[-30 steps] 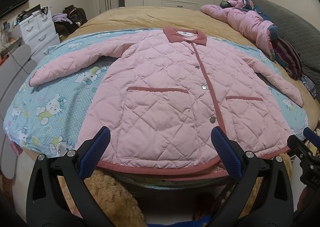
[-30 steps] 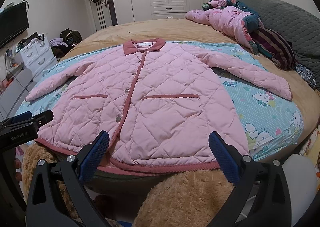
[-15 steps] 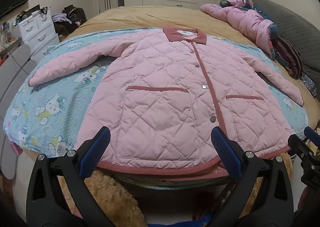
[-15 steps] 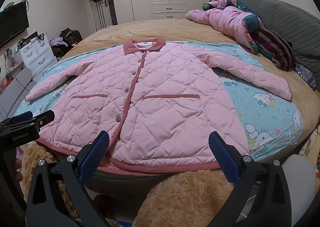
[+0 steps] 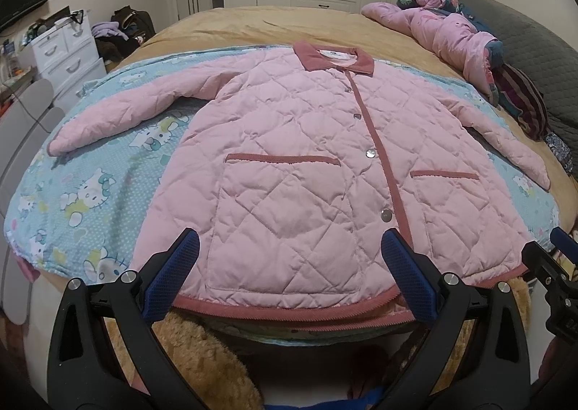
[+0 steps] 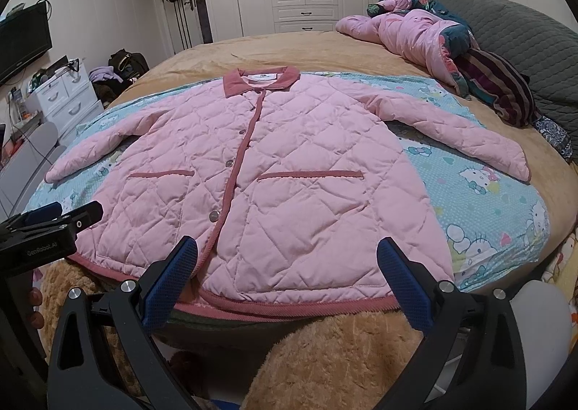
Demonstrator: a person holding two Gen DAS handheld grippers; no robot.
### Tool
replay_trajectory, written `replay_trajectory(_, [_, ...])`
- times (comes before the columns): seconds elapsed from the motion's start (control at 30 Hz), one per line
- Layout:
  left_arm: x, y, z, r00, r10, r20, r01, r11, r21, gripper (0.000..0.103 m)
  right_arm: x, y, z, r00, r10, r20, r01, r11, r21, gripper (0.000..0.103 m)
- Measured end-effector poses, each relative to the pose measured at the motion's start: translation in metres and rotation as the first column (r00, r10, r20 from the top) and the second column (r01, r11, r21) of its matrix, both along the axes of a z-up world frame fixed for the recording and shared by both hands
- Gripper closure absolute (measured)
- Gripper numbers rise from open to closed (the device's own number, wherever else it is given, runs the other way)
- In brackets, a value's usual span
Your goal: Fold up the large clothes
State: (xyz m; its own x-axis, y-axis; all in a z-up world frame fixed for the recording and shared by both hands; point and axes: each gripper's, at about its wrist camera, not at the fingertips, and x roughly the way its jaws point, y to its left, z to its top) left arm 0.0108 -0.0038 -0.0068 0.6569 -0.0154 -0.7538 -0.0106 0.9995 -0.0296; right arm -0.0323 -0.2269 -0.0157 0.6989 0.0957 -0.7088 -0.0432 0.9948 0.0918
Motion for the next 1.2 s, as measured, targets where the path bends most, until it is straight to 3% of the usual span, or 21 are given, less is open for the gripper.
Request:
replay_trajectory(0.67, [0.054, -0.015, 0.019, 1.000, -0.022, 0.005, 0.023, 0.999, -0.030, 0.008, 0.051, -0.013, 0.020, 0.999, -0.036, 0.024, 0.036, 0.999, 0.016, 0.004])
replay_trajectory(1.2, [0.115, -0.038, 0.034, 0.998, -0.067, 0.008, 0.068, 0.996, -0.050, 0.008, 0.117, -0.029, 0.036, 0.995, -0.086, 0.042, 0.083, 0.995, 0.058, 0.004])
